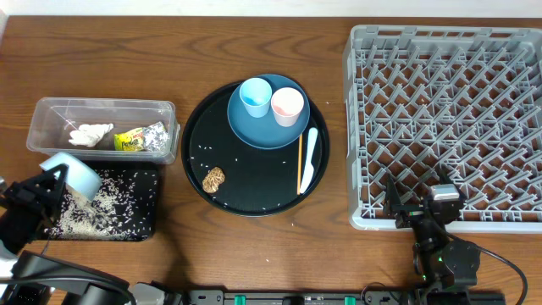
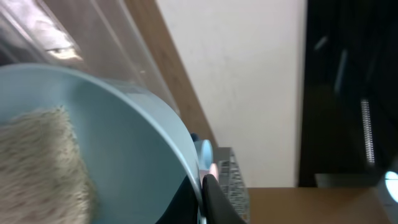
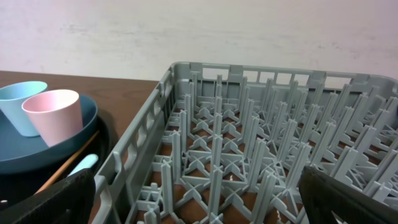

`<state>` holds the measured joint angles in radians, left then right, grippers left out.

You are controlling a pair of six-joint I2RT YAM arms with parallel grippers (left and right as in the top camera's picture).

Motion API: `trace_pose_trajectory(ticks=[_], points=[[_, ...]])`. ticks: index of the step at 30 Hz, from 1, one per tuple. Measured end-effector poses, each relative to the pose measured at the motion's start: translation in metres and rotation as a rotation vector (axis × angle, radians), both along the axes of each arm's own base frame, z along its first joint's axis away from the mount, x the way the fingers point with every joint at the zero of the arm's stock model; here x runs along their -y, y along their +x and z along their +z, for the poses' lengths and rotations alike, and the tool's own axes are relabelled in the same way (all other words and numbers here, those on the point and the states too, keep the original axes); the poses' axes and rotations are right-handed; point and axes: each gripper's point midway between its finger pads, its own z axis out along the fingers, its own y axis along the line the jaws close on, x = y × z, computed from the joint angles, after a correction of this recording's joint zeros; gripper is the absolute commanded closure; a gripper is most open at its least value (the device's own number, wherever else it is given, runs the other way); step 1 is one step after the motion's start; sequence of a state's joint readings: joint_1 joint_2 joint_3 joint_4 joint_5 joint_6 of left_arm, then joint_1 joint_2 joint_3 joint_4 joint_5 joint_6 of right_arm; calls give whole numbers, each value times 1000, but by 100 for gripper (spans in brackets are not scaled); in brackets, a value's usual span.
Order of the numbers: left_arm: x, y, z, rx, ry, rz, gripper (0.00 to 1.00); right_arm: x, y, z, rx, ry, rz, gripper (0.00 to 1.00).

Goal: Sort waste into correct bins and load items into the dishwasher rack
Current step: 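Tilt the light-blue bowl with the left gripper to pour rice onto the small tray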

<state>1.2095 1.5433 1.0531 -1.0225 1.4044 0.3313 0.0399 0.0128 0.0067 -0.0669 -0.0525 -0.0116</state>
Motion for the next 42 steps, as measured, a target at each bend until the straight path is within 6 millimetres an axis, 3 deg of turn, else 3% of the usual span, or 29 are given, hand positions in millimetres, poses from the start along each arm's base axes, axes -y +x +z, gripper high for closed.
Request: trace_pose_trajectory(ticks=[7,13,42], points=[[13,-3,16,81,-39,-13,94,0,0,0,0,0,0,1],[9,-6,21,135,23,-2,94,0,0,0,0,0,0,1],[4,-6,8,143,-13,7,93,0,0,0,0,0,0,1]])
